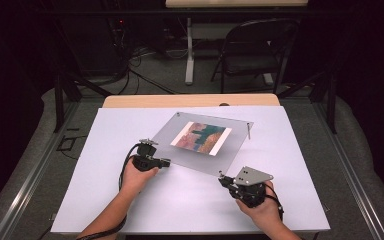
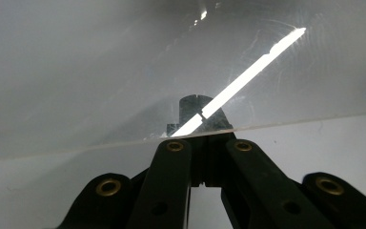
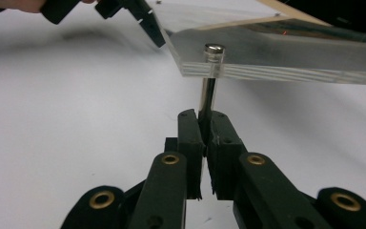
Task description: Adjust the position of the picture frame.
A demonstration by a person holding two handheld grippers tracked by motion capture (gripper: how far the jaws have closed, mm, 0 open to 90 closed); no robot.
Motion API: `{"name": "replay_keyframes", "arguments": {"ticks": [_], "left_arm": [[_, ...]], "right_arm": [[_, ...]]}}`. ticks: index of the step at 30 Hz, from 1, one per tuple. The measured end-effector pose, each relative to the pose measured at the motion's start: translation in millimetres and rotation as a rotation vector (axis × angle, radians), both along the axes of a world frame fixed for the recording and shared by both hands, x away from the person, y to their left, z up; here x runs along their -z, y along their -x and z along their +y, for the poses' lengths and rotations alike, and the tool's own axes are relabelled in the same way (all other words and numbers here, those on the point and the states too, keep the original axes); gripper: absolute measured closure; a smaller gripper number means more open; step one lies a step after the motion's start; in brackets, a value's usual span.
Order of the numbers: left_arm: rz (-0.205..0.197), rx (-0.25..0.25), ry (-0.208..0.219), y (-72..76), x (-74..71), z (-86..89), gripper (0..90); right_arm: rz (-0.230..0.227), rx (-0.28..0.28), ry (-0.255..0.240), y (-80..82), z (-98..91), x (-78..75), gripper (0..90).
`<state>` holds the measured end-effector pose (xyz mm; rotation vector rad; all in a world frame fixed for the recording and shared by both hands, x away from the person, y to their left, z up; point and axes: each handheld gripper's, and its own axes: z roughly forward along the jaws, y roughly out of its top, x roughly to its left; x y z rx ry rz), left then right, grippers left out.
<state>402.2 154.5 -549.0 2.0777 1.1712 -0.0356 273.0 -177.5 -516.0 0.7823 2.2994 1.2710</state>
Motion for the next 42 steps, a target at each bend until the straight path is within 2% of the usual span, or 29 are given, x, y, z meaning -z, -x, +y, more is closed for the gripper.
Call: {"name": "replay_keyframes", "arguments": {"ticks": [2, 5, 7, 10, 12, 15, 17, 18, 19, 20, 21, 24, 26, 31, 33, 35, 38, 42], "left_arm": [[-0.002, -0.011, 0.0, -2.6, -1.2, 0.9, 90.0], [-0.014, -0.031, 0.026, -3.6, -3.8, 5.3, 90.0], [-0.023, -0.036, 0.006, -1.7, -4.8, 6.5, 90.0], [-0.037, -0.033, -0.034, 7.8, -3.9, 11.4, 90.0], [-0.043, -0.037, -0.035, 11.1, -3.8, 13.5, 90.0], [-0.069, -0.038, -0.03, 28.7, -5.3, 21.3, 84.5], [-0.082, -0.034, -0.024, 33.3, -6.1, 22.7, 82.1], [-0.094, -0.034, -0.015, 38.1, -7.1, 23.9, 80.2], [-0.113, -0.031, 0.011, 47.9, -10.0, 25.8, 75.7], [-0.113, -0.031, 0.011, 47.9, -10.0, 25.8, 73.2], [-0.135, -0.03, 0.043, 57.7, -11.4, 25.8, 70.9], [-0.15, -0.025, 0.054, 66.5, -12.2, 24.0, 66.9], [-0.192, 0.005, 0.049, 78.2, -12.0, 17.5, 61.2], [-0.195, 0.05, 0.056, 89.8, -10.2, 5.6, 56.8], [-0.195, 0.067, 0.062, 94.5, -10.1, 0.7, 55.6], [-0.198, 0.084, 0.067, 98.9, -9.5, -4.0, 54.6], [-0.205, 0.103, 0.06, 106.1, -7.4, -11.9, 52.3], [-0.219, 0.142, 0.047, 113.9, -8.0, -21.8, 48.8]], "right_arm": [[0.039, -0.007, -0.019, -0.3, 0.8, 3.3, 85.5], [0.121, -0.017, -0.085, -3.4, 1.5, 8.9, 85.8], [0.161, -0.024, -0.11, -4.6, 3.8, 12.4, 85.9], [0.186, -0.029, -0.143, -4.9, 7.8, 15.1, 85.9], [0.188, -0.03, -0.144, -5.1, 8.6, 15.3, 85.9], [0.193, -0.033, -0.128, -4.2, 11.4, 19.5, 85.6], [0.193, -0.037, -0.118, -4.2, 12.9, 21.6, 85.5], [0.194, -0.04, -0.103, -4.0, 14.7, 23.4, 85.4], [0.191, -0.052, -0.077, -4.6, 18.7, 27.8, 85.1], [0.191, -0.052, -0.077, -4.6, 18.7, 27.8, 85.1], [0.2, -0.061, -0.057, -4.7, 22.1, 31.5, 84.8], [0.198, -0.073, -0.036, -4.8, 24.6, 34.4, 84.6], [0.212, -0.076, -0.015, -5.5, 25.3, 38.9, 83.7], [0.208, -0.084, -0.006, -6.0, 25.1, 40.4, 82.3], [0.213, -0.088, -0.008, -6.4, 23.3, 39.7, 78.6], [0.206, -0.086, -0.021, -4.8, 20.1, 35.9, 71.0], [0.184, -0.094, 0.004, -0.3, 14.1, 32.1, 62.2], [0.196, -0.085, 0.001, 5.1, 3.2, 29.8, 54.5]]}}
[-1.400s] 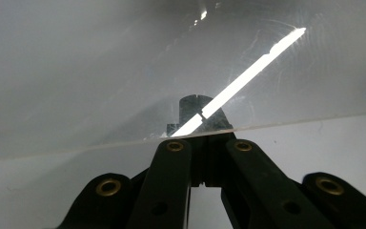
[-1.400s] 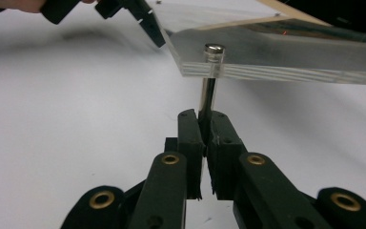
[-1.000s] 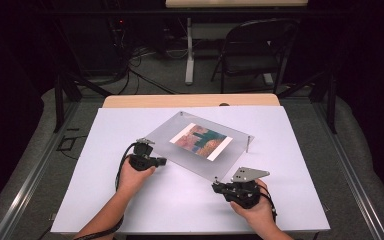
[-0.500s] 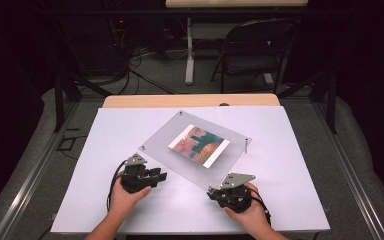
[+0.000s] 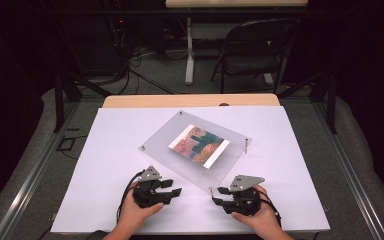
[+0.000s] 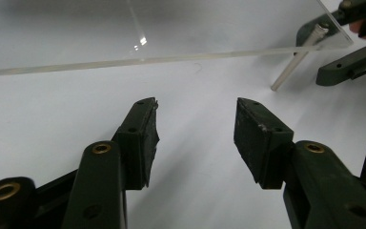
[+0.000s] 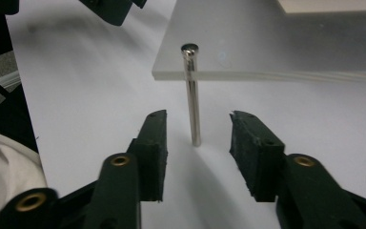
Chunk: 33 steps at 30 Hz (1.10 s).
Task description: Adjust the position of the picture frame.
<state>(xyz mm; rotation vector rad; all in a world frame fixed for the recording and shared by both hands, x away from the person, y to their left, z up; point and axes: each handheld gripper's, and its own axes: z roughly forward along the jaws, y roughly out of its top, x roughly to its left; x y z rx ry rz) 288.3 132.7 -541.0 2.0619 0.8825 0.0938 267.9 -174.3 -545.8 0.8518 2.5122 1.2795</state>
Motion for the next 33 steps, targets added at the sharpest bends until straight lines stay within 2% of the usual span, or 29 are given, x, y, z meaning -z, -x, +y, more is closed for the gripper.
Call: {"name": "replay_keyframes", "arguments": {"ticks": [2, 5, 7, 8, 10, 11, 12, 15, 20, 22, 26, 33], "left_arm": [[-0.002, 0.031, -0.003, 3.9, 0.8, -9.1, 47.9], [0.002, 0.049, -0.006, 6.0, 2.4, -16.4, 47.9], [0.012, 0.074, 0.0, 6.7, 4.9, -27.6, 48.8], [0.012, 0.074, 0.0, 6.7, 4.9, -27.6, 49.5], [0.014, 0.085, 0.006, 6.9, 6.3, -35.6, 49.5], [0.019, 0.092, 0.009, 7.1, 6.9, -42.9, 49.5], [0.019, 0.092, 0.009, 7.1, 6.9, -42.9, 49.4], [0.025, 0.11, 0.025, 6.4, 8.7, -57.8, 49.8], [0.019, 0.135, 0.029, 5.4, 10.7, -73.0, 52.8], [0.029, 0.137, 0.029, 5.2, 11.5, -78.6, 56.1], [0.023, 0.144, 0.025, 4.8, 13.2, -88.7, 63.9], [0.015, 0.129, 0.02, -0.2, 16.3, -99.0, 73.8]], "right_arm": [[-0.014, 0.015, 0.01, 3.7, -9.9, -5.3, 54.8], [-0.016, 0.025, 0.01, 5.6, -17.6, -8.1, 53.6], [-0.028, 0.068, 0.01, 6.2, -31.6, -10.1, 53.3], [-0.028, 0.068, 0.01, 6.2, -31.6, -10.1, 53.3], [-0.023, 0.107, -0.011, 4.0, -41.2, -10.2, 52.8], [-0.017, 0.149, -0.033, 1.2, -49.0, -11.1, 52.8], [-0.017, 0.149, -0.033, 1.2, -49.0, -11.1, 52.8], [-0.012, 0.204, -0.063, -3.1, -58.3, -12.4, 53.3], [-0.002, 0.225, -0.077, -4.4, -61.8, -11.0, 53.8], [-0.004, 0.229, -0.081, -4.6, -62.2, -11.4, 53.9], [-0.015, 0.23, -0.077, -5.3, -62.4, -11.6, 54.9], [-0.014, 0.237, -0.083, -6.2, -63.8, -11.0, 55.5]]}}
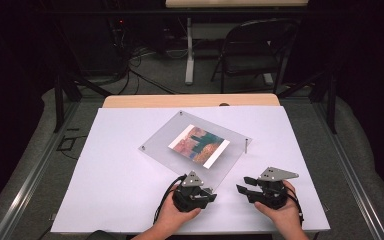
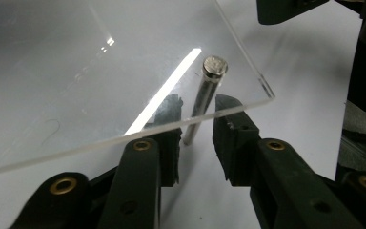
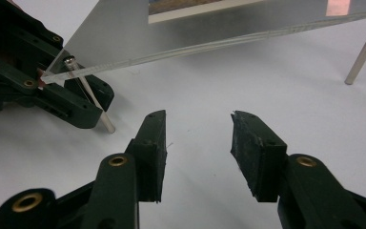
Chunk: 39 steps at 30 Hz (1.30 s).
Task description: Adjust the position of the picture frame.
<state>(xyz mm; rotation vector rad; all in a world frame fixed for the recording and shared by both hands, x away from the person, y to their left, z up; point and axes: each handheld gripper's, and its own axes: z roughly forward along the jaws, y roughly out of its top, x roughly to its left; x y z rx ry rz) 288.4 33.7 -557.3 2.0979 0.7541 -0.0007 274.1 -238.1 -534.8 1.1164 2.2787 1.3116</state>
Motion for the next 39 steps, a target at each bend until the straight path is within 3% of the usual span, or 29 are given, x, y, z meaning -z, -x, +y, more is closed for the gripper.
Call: {"name": "replay_keyframes", "arguments": {"ticks": [6, 13, 18, 23, 27, 33, 39], "left_arm": [[0.005, 0.006, 0.004, -1.6, 2.2, -1.7, 82.7], [-0.046, 0.016, -0.038, 2.0, 0.0, -3.9, 84.9], [-0.028, 0.014, -0.033, 3.0, -3.7, 1.6, 85.0], [-0.012, -0.001, -0.052, 7.7, -7.2, 18.4, 85.1], [-0.003, -0.023, -0.055, 12.2, -8.8, 35.1, 85.1], [0.011, -0.069, -0.064, 19.2, -9.6, 64.2, 85.1], [0.005, -0.094, -0.062, 22.4, -8.2, 73.0, 85.0]], "right_arm": [[0.0, 0.009, -0.006, -1.3, -2.9, 0.2, 55.9], [0.001, 0.028, -0.012, -6.4, -3.4, 1.6, 56.5], [-0.007, 0.04, -0.009, -9.1, -3.4, 2.0, 56.7], [-0.015, 0.057, 0.004, -16.4, -3.3, 3.0, 56.8], [-0.015, 0.041, 0.011, -26.1, -2.5, 4.3, 64.4], [-0.019, 0.038, 0.058, -46.4, 8.5, 6.5, 66.5], [-0.005, 0.04, 0.104, -61.3, 17.9, 10.9, 69.7]]}}
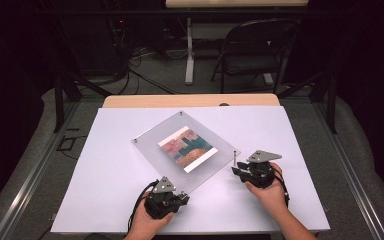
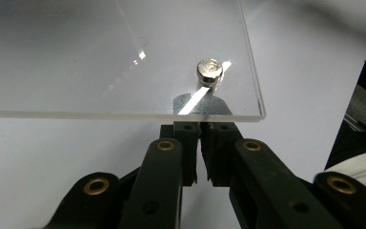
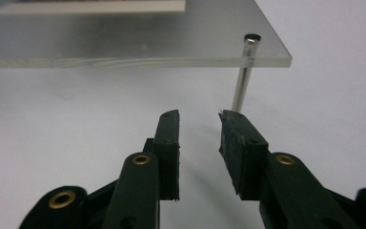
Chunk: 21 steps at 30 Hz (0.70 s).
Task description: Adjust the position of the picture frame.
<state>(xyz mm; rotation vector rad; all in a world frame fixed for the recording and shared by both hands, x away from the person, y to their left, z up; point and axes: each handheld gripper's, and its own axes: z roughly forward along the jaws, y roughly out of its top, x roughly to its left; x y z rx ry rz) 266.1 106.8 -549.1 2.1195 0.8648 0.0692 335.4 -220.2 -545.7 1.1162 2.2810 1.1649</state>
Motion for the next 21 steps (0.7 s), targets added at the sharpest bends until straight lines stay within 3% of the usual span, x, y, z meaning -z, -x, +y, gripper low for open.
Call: {"name": "replay_keyframes", "arguments": {"ticks": [3, 9, 14, 21], "left_arm": [[-0.005, -0.009, -0.004, 1.3, 3.2, -1.2, 84.9], [0.002, -0.024, 0.016, 2.2, 5.1, -0.4, 84.2], [0.017, -0.038, 0.044, 1.7, 8.0, 0.3, 83.0], [0.016, -0.042, 0.047, 1.5, 9.6, -1.0, 82.0]], "right_arm": [[0.02, 0.011, -0.001, -8.8, -0.7, 4.3, 72.0], [0.007, 0.042, -0.009, -21.8, -4.4, 7.5, 69.5], [0.007, 0.031, -0.027, -29.9, -3.2, 10.2, 70.0], [0.011, 0.009, -0.014, -40.4, 6.8, 14.5, 77.5]]}}
